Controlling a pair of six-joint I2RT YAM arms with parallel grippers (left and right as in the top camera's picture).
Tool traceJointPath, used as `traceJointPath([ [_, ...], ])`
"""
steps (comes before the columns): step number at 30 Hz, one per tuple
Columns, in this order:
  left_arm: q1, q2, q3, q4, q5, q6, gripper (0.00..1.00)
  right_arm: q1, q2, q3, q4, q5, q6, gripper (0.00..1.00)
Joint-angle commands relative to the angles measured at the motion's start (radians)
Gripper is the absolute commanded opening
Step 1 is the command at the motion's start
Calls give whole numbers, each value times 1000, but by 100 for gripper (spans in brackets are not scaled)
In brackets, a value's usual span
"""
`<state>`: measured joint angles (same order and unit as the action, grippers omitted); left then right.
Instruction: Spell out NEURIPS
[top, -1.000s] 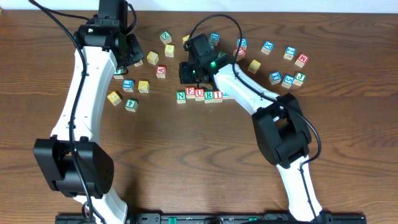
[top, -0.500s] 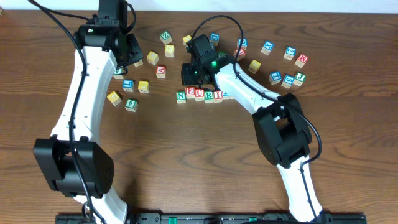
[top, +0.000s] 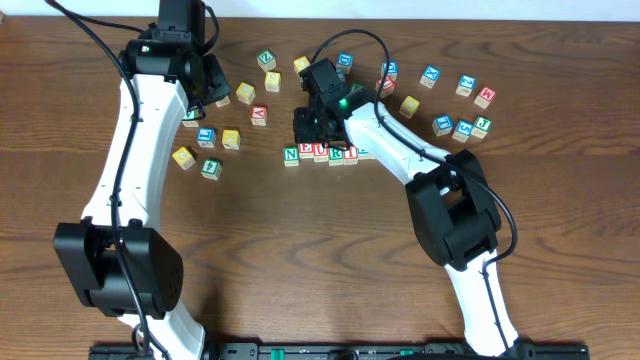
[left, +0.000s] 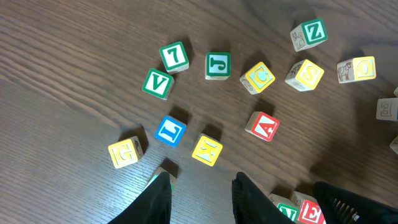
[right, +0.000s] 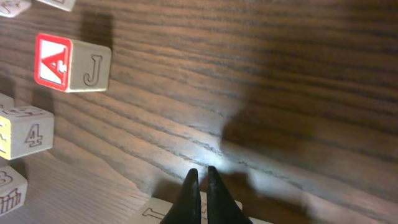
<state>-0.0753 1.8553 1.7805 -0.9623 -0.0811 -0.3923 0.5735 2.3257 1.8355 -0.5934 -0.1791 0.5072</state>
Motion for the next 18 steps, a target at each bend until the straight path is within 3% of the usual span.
traceJointPath([
  [1,1,15,-10,-3,-14,-9,33,11,-3,8,-11,12,-20,1],
  [18,1,15,-10,-3,-14,-9,33,15,-3,8,-38,43,-35,1],
])
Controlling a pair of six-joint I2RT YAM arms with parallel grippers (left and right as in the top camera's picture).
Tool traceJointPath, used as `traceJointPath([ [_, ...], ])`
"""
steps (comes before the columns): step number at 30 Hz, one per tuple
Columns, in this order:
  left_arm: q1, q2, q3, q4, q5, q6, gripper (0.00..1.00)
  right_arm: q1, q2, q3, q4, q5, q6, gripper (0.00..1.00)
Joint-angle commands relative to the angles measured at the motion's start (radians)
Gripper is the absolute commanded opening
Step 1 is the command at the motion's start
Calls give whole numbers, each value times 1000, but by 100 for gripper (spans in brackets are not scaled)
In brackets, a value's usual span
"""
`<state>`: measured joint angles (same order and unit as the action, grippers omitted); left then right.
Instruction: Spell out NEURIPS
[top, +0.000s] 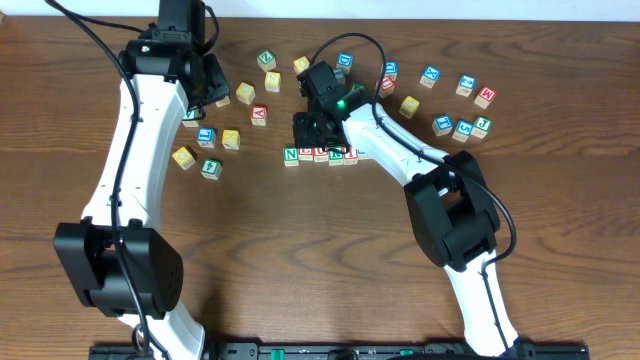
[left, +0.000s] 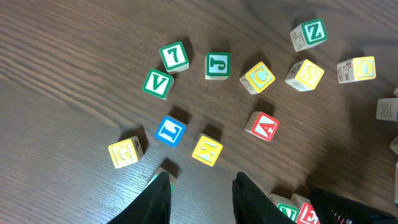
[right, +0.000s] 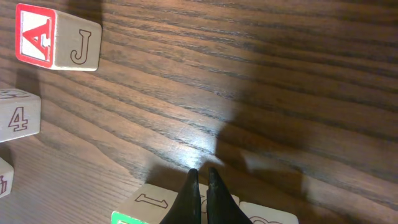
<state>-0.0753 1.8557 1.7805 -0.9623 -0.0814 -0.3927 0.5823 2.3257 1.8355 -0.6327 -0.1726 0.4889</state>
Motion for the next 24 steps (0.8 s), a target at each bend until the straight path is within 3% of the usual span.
traceJointPath([
  [1,1,14,-10,-3,-13,-8,33,5,-3,8,6,40,-24,1],
  [6,2,14,-10,-2,-27,0,33,-18,-24,33,50,-57,-161,7],
  [10,12,14,-10,-2,-158,11,33,-18,-31,93,24,-219,-288,10],
  [13,42,14,-10,-2,-174,11,33,0,-31,112,-21,-268,-337,12],
  [24,139,14,-10,-13,-173,-58,33,111,-31,80,-125,-231,-401,1],
])
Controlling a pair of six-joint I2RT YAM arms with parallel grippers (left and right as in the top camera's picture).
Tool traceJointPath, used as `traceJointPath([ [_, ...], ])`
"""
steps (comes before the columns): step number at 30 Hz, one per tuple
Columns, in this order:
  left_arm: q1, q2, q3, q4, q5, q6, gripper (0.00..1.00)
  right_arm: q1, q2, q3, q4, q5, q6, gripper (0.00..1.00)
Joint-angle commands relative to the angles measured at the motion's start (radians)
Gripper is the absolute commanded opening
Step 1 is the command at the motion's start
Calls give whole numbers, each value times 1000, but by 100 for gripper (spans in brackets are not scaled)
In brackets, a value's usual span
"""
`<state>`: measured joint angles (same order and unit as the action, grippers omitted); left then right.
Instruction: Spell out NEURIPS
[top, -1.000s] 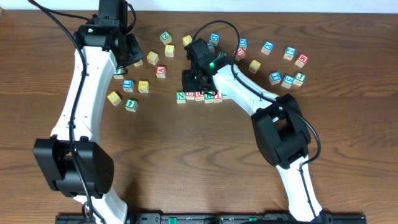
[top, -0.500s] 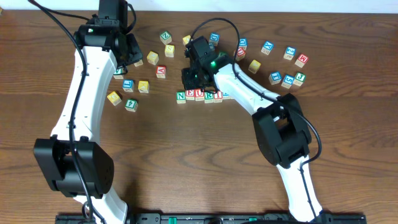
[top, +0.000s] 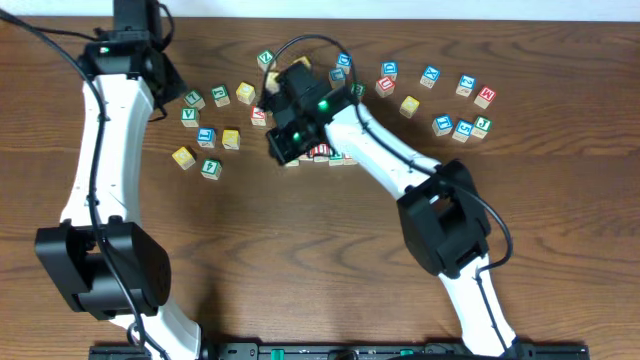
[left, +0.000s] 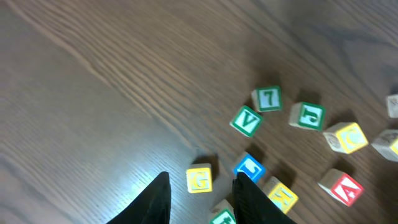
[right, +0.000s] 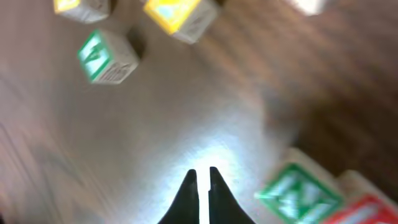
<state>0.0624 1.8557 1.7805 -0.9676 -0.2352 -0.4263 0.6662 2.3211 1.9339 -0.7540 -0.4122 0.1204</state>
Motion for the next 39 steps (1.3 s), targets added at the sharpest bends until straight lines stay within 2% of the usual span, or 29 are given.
traceJointPath([
  [1,1,14,-10,-9,-19,-24,33,36,-24,-34,-3,37,-32,1],
  [19,-1,14,-11,-16,-15,-24,33,51,-24,-72,-31,330,2,1],
  [39,-1,14,-36,-18,-9,-24,33,54,-24,-72,-17,335,2,1],
])
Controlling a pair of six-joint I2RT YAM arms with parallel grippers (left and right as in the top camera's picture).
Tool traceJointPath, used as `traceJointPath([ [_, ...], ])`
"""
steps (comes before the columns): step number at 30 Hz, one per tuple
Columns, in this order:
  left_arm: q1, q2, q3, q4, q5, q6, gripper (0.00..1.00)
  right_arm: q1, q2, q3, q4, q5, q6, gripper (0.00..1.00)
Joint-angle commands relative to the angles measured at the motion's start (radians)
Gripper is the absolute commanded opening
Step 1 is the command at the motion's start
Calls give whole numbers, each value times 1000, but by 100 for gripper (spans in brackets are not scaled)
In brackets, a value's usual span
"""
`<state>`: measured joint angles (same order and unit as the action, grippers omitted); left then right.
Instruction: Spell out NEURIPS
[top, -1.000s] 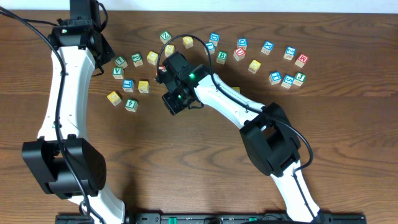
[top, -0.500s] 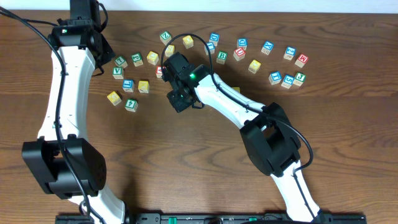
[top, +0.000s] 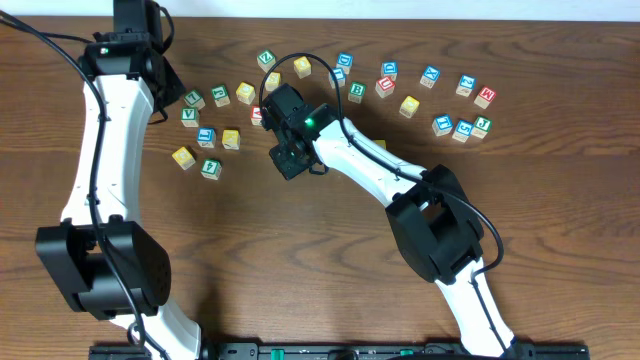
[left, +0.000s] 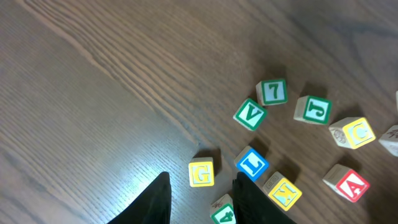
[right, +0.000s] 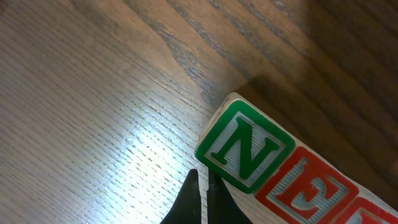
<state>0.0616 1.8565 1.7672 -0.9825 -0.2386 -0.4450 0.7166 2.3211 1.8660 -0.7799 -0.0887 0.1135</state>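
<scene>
In the right wrist view a green N block (right: 245, 152) lies with a red E block (right: 311, 193) touching its right side, the start of a row. My right gripper (right: 201, 177) is shut and empty, its tips low over the table beside the N's near-left corner. Overhead, the right gripper (top: 287, 160) and its arm cover most of that row. My left gripper (top: 158, 78) hangs at the back left, open (left: 200, 186) and empty, high above a yellow G block (left: 201, 172).
Loose letter blocks lie in a left cluster: blue L (left: 252, 163), green V (left: 249, 114), green 7 (left: 272, 91), green J (left: 316, 109), red A (left: 346, 183). More blocks are spread along the back right (top: 463, 130). The table's far edge (top: 400, 20) runs close behind.
My right gripper, still shut, has shifted slightly nearer and now sits sharp against the N block's corner. The left arm has hardly moved.
First my right gripper was shut just behind the middle of the block row and the left gripper hung open over the left cluster. Later the left arm stood further back left and the right gripper was at the row's left end, where it stays beside the N.
</scene>
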Motion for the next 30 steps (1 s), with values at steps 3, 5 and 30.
traceJointPath([
  [3,0,14,-34,0,-5,-6,33,3,-24,-4,10,11,9,1],
  [5,0,14,-40,1,-5,-6,31,3,-24,-4,10,11,9,1],
  [30,-1,-22,-40,48,-5,-2,17,-10,-58,45,156,54,136,1],
])
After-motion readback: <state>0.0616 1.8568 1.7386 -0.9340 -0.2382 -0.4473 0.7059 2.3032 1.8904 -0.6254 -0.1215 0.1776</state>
